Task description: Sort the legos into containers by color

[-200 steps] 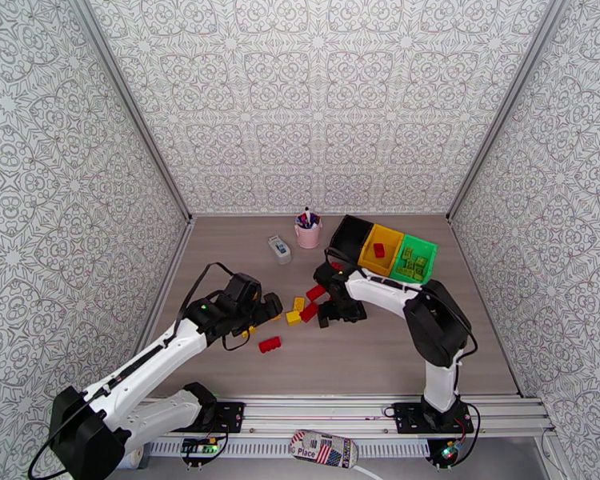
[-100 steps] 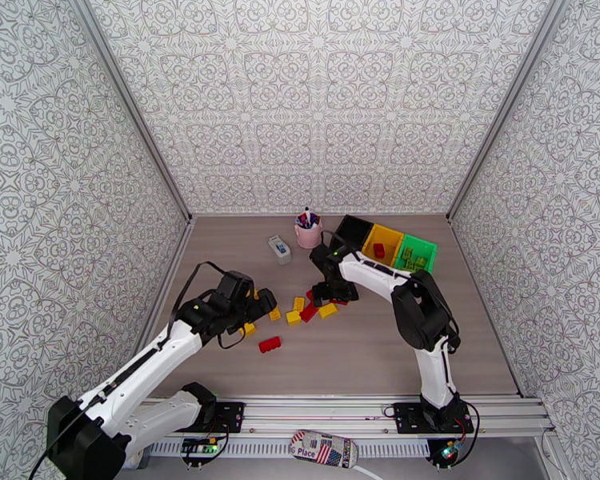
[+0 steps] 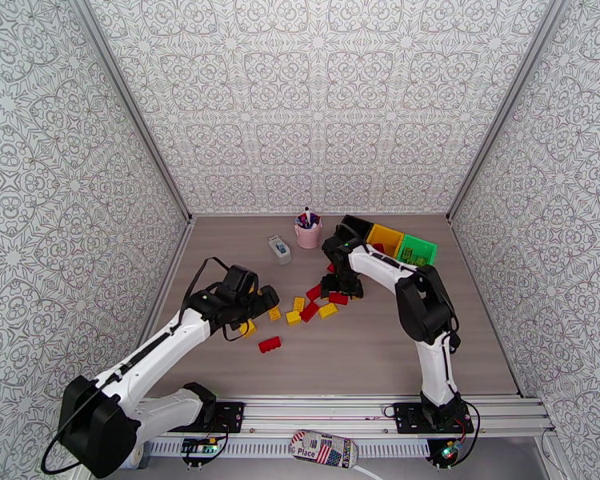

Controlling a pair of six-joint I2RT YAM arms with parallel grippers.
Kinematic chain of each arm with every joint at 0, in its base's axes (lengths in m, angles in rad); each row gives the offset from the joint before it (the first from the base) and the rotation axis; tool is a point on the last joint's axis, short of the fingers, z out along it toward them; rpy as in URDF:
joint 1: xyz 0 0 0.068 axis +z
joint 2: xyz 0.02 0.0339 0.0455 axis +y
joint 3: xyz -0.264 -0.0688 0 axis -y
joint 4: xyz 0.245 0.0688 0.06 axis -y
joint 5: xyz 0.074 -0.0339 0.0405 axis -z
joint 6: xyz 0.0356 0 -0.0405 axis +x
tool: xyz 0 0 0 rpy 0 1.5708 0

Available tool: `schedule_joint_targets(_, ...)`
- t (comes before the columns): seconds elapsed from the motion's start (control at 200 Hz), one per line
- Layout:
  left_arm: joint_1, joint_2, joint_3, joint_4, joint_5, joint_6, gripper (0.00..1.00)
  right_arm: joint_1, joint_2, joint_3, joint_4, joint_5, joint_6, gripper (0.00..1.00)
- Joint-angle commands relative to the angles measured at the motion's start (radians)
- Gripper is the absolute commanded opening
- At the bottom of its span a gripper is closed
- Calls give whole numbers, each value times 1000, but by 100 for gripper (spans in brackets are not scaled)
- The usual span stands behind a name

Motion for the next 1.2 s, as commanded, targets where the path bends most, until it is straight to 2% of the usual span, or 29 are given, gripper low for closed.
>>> schedule_joint_targets(0.0,-2,23,51,2,22,45,99,-7,40,45,5,-19,41,86)
schedule_joint_targets(0.16,-20,56,80,6,27,50,99,-14,66,58,7,-9,58,83)
schedule_joint_targets(0.36,-59,124,145,27,31,70,99,-22,55,55,9,13,59,72)
schedule_joint_targets(0.54,-85,243,225,81,95,100,99,-47,9,28,18,10,56,60)
schedule_joint_targets(0.645,-91,333,303,101,143,129,99,-69,-49,3,22,8,50,58)
schedule_joint_targets(0.805,-94,491,473,105,236,176,99,-124,-139,-23,12,18,31,57)
schedule_joint_targets(0.99,-102,705,731,101,381,203,99,-250,-163,10,-27,25,-14,57)
schedule_joint_targets(1.1,-110,841,923,69,453,210,99,-325,-126,117,-70,25,-44,57)
schedule_joint_targets(1.19,-122,938,1081,31,490,214,99,-372,-57,269,-123,24,-60,59)
